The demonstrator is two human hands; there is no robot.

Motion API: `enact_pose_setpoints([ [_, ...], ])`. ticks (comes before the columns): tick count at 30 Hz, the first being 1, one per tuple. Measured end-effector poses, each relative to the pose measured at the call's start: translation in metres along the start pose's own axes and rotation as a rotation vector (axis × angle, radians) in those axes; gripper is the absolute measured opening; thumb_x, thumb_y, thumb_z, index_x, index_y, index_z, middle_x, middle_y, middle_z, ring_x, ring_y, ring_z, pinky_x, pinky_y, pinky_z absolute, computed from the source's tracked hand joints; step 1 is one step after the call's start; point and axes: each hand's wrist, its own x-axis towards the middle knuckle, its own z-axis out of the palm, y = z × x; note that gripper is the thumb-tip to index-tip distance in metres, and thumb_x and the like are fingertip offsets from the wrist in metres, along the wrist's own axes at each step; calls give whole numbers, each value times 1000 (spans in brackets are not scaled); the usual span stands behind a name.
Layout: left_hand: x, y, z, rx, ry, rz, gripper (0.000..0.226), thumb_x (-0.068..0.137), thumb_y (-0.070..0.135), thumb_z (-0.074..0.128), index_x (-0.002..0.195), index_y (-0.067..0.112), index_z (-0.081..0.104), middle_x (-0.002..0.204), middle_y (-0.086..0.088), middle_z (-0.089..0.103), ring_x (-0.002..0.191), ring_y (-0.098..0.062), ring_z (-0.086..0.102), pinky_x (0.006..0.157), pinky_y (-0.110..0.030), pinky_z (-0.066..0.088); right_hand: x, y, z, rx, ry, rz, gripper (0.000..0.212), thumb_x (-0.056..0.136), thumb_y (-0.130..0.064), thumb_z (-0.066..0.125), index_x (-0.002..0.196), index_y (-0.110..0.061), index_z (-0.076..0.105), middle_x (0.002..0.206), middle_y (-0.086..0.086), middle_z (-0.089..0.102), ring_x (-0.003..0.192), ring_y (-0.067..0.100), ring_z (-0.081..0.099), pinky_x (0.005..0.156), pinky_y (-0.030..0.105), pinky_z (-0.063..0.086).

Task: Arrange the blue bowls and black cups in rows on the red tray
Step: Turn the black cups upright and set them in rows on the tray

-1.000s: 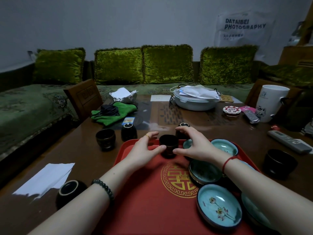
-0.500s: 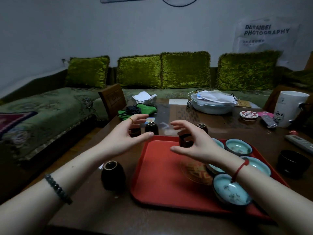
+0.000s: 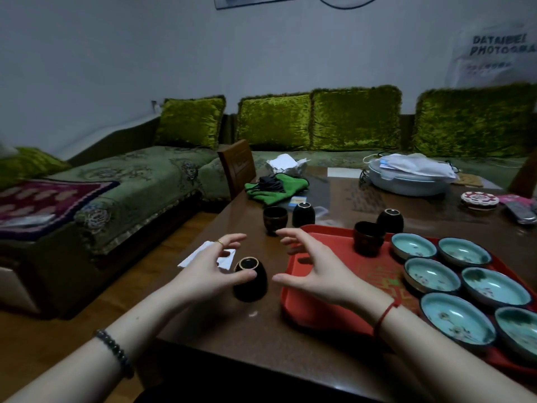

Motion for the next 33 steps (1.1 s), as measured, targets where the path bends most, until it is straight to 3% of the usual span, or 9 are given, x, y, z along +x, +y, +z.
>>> enact_pose_setpoints([
  [4,-1,-7,15,-1,-12,11,68,68,32,77,125,35,41,120,5,53,112,-2,49,95,-18,37,-2,7,14,1,-20,27,71,68,-27,77,129,-27,40,121,-4,51,110,3,47,86,6,35],
  [7,2,-10,25,20,-24,30,62,69,26,76,123,33,45,115,9,55,107,-3,53,83,-5,36,-4,10,20,-2,-28,45,72,68,-29,77,129,-26,39,124,-2,51,112,4,48,91,12,37],
  [10,3,-13,28,58,-20,53,55,69,27,75,117,35,49,113,11,57,106,-4,53,84,-10,37,-6,12,24,-5,-24,58,72,68,-29,77,129,-27,39,123,-2,51,112,5,49,94,16,38],
  [16,1,-13,25,-5,30,75,48,68,27,77,104,42,49,104,20,57,96,11,52,75,4,35,-7,17,27,1,-6,75,73,67,-31,77,128,-31,39,118,-7,50,111,5,51,94,16,39],
  [18,0,-12,24,-104,89,57,45,69,27,76,102,42,50,103,22,56,94,9,56,79,-2,40,-8,18,26,16,2,74,74,66,-32,77,128,-34,37,119,-7,50,112,5,50,97,20,40],
  [23,2,5,25,-491,185,-39,40,72,26,71,107,37,54,113,8,57,98,-1,60,83,-18,51,-12,15,18,94,30,85,75,65,-36,77,123,-48,31,119,-15,48,113,-1,47,97,24,43],
  [28,3,36,47,-1064,121,-108,37,81,13,55,118,8,52,115,-15,61,103,-22,61,79,-25,55,-17,10,7,218,122,82,71,65,-26,79,120,-42,38,112,-19,52,107,3,55,93,26,47],
  [30,3,45,56,-1182,65,-111,44,83,15,51,125,1,45,120,-21,58,106,-28,59,80,-25,54,-18,10,3,252,156,75,68,65,-22,79,119,-39,41,114,-15,56,103,4,58,90,24,48],
  [33,5,54,69,-1265,-12,-100,54,78,26,50,126,0,45,122,-23,58,99,-23,64,77,-25,55,-23,14,-7,282,217,76,64,67,-20,78,120,-31,46,118,-5,60,101,5,60,89,25,49],
])
